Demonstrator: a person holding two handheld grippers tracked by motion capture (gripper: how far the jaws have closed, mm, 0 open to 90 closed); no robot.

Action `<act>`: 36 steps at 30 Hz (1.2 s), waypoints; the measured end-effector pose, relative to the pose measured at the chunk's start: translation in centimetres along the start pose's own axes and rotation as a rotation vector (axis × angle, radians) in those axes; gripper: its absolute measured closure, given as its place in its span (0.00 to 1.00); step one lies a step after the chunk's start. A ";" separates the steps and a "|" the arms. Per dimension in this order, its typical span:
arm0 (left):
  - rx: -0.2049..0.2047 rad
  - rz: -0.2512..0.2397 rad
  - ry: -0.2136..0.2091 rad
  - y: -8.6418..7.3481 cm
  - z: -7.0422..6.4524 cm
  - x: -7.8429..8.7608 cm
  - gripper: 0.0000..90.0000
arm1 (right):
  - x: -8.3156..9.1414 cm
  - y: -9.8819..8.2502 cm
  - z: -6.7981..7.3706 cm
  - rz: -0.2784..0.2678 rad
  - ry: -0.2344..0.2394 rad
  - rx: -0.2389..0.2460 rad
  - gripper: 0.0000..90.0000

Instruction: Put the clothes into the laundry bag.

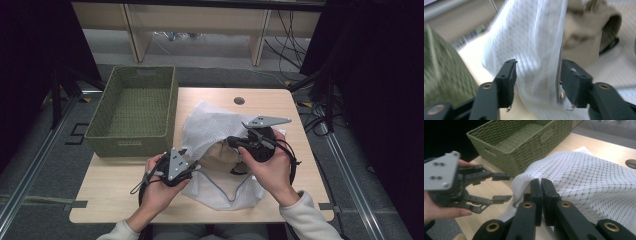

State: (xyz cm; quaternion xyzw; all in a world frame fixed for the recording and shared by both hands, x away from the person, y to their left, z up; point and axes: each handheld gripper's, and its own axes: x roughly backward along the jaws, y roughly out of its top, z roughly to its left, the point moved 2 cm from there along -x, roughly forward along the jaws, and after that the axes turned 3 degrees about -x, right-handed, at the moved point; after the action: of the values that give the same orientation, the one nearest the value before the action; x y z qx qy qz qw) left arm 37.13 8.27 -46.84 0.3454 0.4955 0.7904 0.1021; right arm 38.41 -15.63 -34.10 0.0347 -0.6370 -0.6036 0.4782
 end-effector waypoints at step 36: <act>-0.050 0.144 -0.186 -4.4 0.1 3.6 0.93 | -1.8 -6.3 -2.0 0.266 -0.050 -0.025 0.99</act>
State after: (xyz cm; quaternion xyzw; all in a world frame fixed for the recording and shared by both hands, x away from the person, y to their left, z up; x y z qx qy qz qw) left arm 33.73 12.25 -49.01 0.4492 0.4381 0.7723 0.0993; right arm 37.38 -17.70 -40.53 -0.0707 -0.6402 -0.5435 0.5384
